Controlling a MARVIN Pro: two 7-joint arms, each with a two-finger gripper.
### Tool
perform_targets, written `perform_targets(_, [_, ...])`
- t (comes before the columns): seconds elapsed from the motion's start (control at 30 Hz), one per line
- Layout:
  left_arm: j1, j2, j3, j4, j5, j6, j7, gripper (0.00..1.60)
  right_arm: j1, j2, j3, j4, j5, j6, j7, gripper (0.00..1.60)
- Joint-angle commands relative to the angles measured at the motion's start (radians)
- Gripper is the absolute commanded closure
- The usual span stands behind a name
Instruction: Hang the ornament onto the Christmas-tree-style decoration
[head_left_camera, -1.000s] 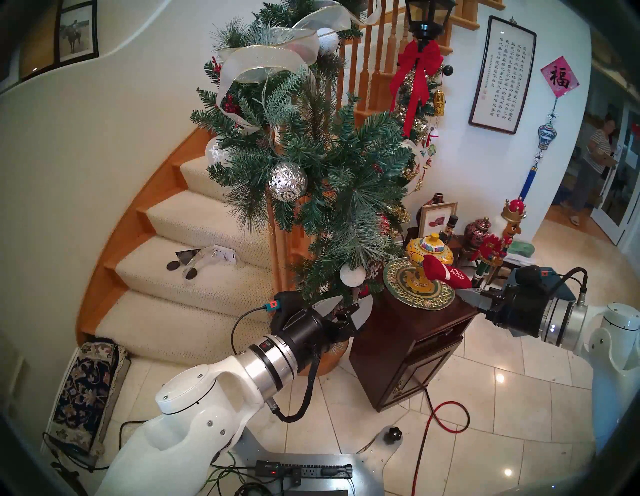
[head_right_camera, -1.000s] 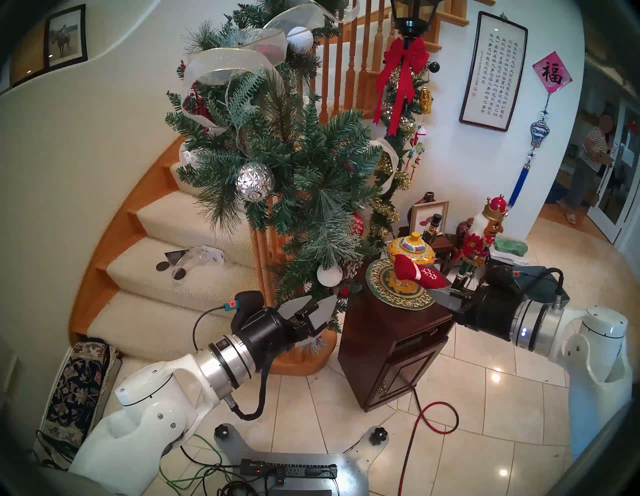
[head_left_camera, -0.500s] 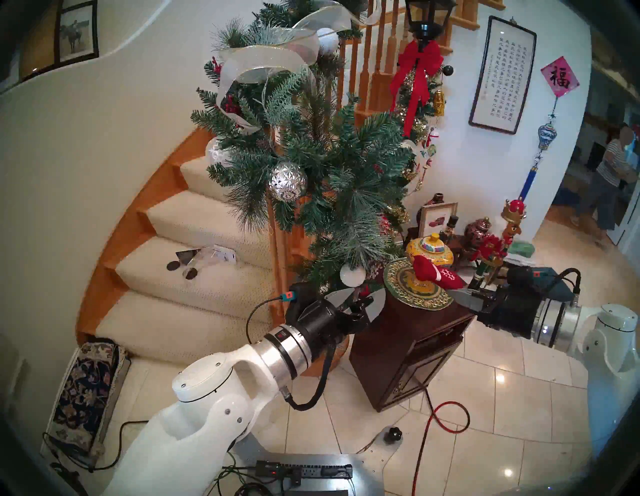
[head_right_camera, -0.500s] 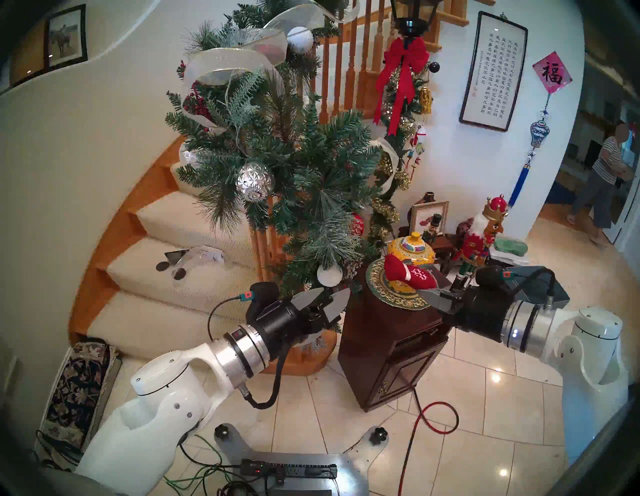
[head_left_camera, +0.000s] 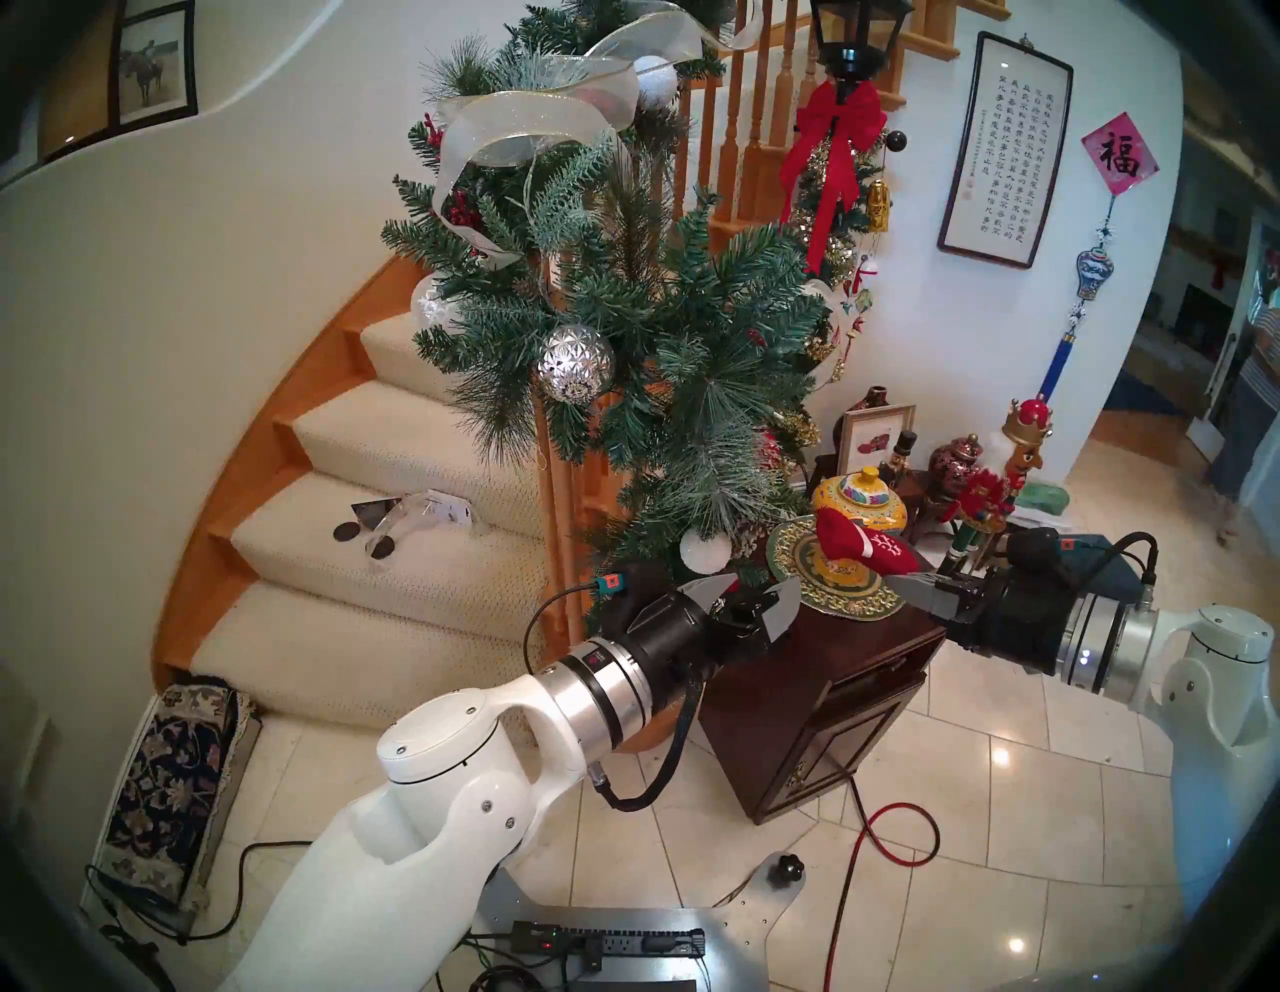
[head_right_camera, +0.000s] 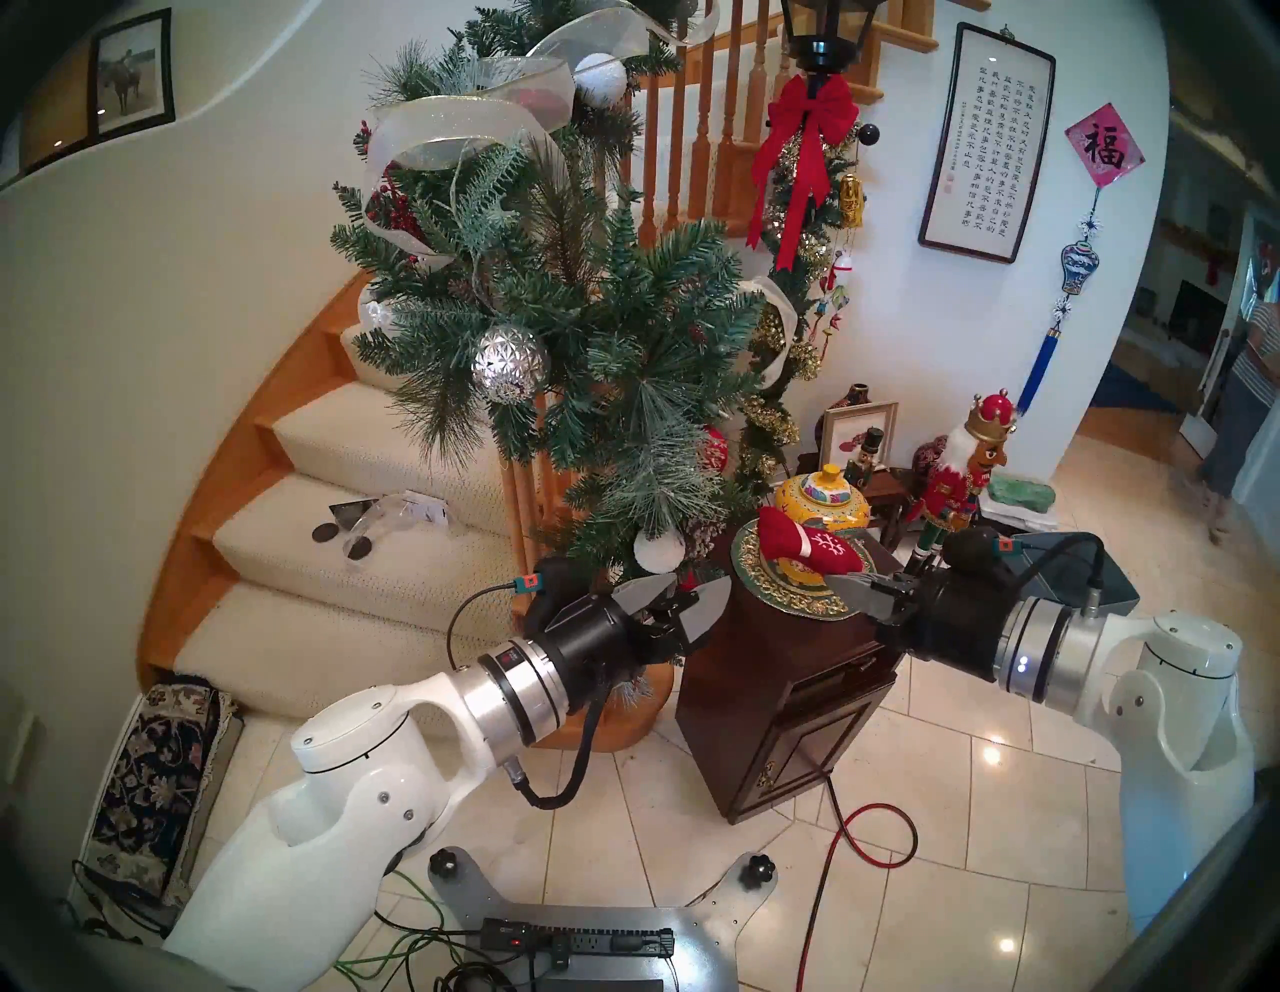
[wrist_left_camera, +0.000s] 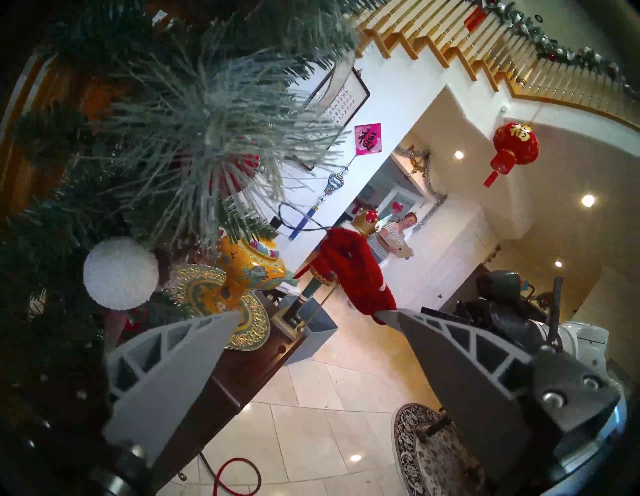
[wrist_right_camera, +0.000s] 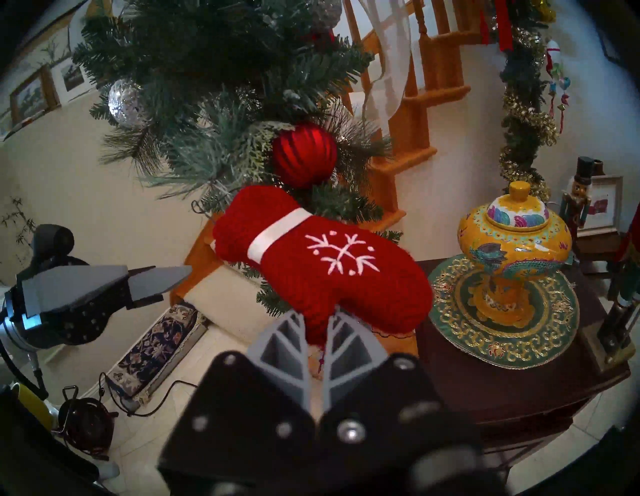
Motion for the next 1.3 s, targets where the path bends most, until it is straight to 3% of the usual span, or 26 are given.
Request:
perform_targets(0.0, [-0.048,-0.044,0.014,0.007,-0.002,-0.008,0.004,0.00,0.005,-0.004,0.005,-0.020,0.008,-0.001,0.003,1.60])
perform_targets(0.73, [-0.071,-0.110,0.064,0.039,-0.001,-0.024,0.018,0.00,0.005,-0.018,-0.013,-0.034,0.017,-0.002,-0.005,1.60])
perform_targets(1.27, [-0.079,-0.129,0.080,0.065,0.001,-0.047,0.036,0.00,-0.037,-0.050,0.066,-0.064,0.043,0.007,0.038,1.60])
